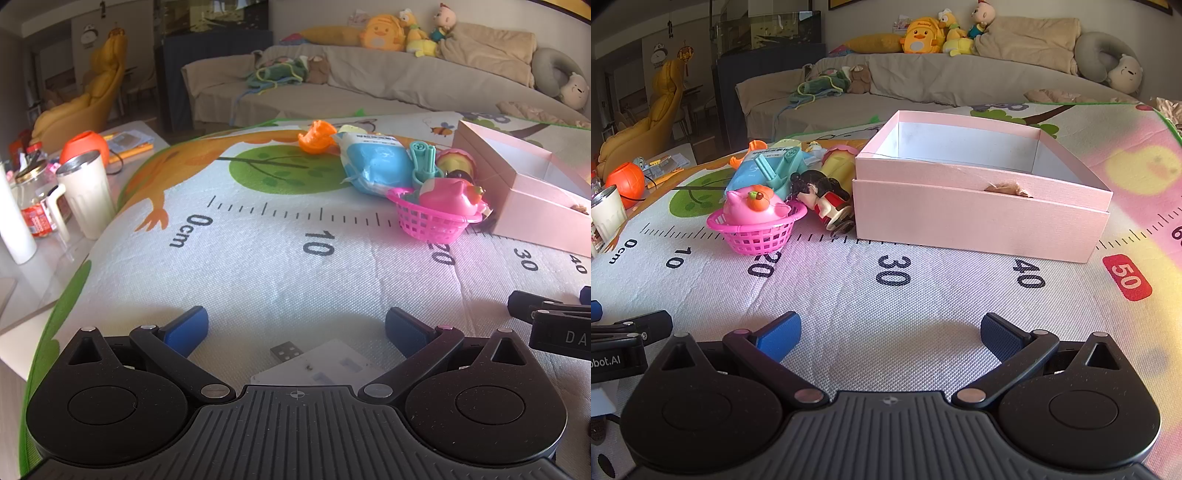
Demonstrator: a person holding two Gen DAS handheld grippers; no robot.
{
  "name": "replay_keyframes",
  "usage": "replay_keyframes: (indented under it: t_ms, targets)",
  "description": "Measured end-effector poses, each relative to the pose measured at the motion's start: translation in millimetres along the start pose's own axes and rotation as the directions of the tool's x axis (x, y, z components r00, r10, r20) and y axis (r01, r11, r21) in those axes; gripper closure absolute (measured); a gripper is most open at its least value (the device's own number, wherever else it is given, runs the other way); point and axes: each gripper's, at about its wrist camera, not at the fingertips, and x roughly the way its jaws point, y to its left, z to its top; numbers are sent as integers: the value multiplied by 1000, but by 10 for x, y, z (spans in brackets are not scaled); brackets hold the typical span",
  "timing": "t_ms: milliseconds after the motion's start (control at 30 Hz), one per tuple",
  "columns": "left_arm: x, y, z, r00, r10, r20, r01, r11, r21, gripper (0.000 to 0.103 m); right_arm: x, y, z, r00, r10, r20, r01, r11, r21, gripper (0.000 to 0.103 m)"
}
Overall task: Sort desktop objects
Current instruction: 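Move both tools toward the pile of toys beside the pink box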
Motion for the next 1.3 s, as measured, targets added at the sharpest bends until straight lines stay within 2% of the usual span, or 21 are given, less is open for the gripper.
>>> replay_keyframes:
  t_ms: [533,767,900,1033,1200,1300]
  targets:
    - [4,16,13,1000,-11,-7,11,1000,12,0,-4,14,-6,1000,-5,-1,5,1000,-1,0]
    - [20,130,36,999,-54,-10,54,995,87,0,-51,152,-62,1000,-24,-2,24,1000,11,0]
    - [-2,179,26,999,-54,4,53,990,134,0,-108,310,-79,1000,27,-10,-27,999,-23,0]
    - [32,290,49,999,-45,-1,45,994,100,0,-123,469,-95,1000,21,-9,-22,998,-62,0]
    - [83,420,80,998,-60,-12,61,997,49,0,-106,467,-93,1000,24,-10,-24,998,-51,0]
    - [78,403,70,999,-45,-1,45,998,48,0,-107,466,-98,1000,23,-9,-24,998,-52,0]
